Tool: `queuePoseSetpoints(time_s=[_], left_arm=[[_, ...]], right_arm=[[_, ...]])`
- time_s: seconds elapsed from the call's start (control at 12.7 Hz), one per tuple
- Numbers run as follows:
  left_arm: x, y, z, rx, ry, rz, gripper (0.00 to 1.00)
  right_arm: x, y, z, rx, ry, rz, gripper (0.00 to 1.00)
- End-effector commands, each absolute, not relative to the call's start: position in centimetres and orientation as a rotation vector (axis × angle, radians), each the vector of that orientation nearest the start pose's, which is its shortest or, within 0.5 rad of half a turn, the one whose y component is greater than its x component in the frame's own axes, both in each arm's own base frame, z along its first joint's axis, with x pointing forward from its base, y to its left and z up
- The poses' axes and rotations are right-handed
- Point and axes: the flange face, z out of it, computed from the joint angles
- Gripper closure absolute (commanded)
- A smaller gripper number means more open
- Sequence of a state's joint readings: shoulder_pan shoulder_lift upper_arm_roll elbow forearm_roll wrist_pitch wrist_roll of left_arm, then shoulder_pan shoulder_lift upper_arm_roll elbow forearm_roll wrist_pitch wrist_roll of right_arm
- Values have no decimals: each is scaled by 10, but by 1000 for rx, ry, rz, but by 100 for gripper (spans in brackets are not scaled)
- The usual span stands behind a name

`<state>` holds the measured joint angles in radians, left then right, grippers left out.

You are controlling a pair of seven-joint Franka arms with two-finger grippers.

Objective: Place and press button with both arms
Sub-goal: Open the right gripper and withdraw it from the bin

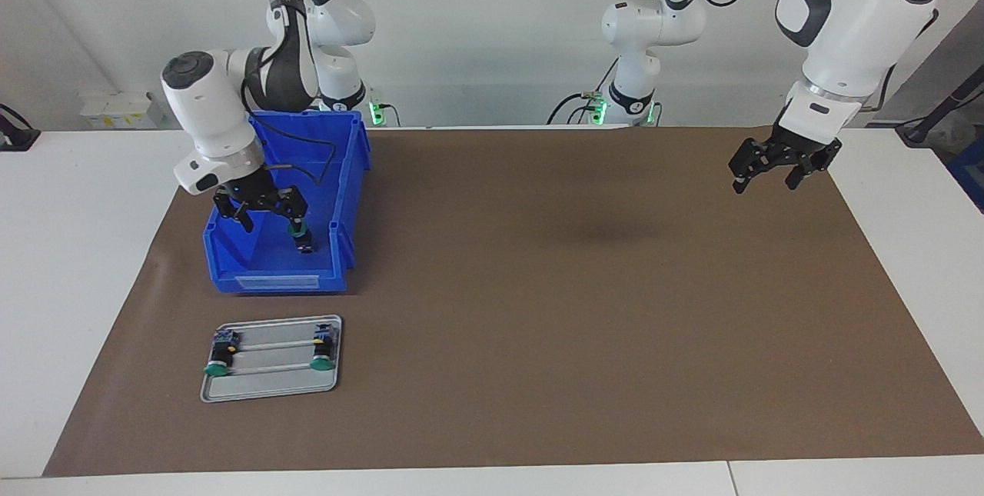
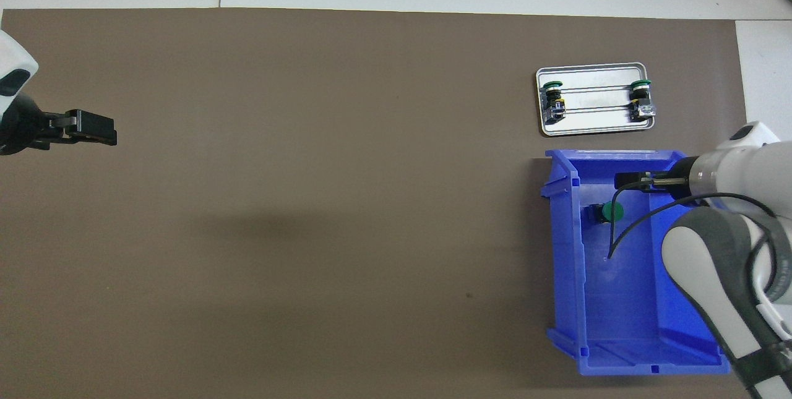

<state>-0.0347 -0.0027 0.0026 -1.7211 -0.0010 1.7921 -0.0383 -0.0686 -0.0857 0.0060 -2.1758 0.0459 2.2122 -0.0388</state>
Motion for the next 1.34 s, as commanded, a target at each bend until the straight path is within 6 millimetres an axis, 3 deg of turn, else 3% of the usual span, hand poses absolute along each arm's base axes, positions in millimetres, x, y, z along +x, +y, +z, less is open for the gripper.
queuePoseSetpoints(time_s=[0.0,0.24,0.32,0.47,0.55,0.71,0.79,0.87,0.95,1.02,1.26], left_arm=[[561,-17,578,-3127,-17,-142,0],[565,-18,590,-3134,-22,-135,0],[566,-18,599,-3135,-20,-130,0],[574,-18,616,-3135,-23,-92,0],[577,-18,624,-3136,-26,-61,0],[578,-17,633,-3129,-29,-25,0],[579,-16,633,-3125,-29,-30,0],[581,-16,633,-3122,-27,-54,0],[582,-19,629,-3125,-17,-78,0],[580,-19,620,-3125,-16,-75,0],[579,-17,619,-3125,-18,-78,0]], right_arm=[[544,-35,501,-3093,103,-167,0],[545,-30,574,-3147,217,-107,0],[543,-24,590,-3162,248,-95,0],[534,6,604,-3178,298,-101,0],[532,11,614,-3198,289,-116,0],[527,3,668,-3198,309,-113,0],[528,-2,680,-3193,319,-94,0],[532,-4,673,-3195,276,-71,0],[535,-7,651,-3201,211,-15,0],[532,-6,646,-3198,186,-6,0],[531,0,641,-3188,167,2,0]])
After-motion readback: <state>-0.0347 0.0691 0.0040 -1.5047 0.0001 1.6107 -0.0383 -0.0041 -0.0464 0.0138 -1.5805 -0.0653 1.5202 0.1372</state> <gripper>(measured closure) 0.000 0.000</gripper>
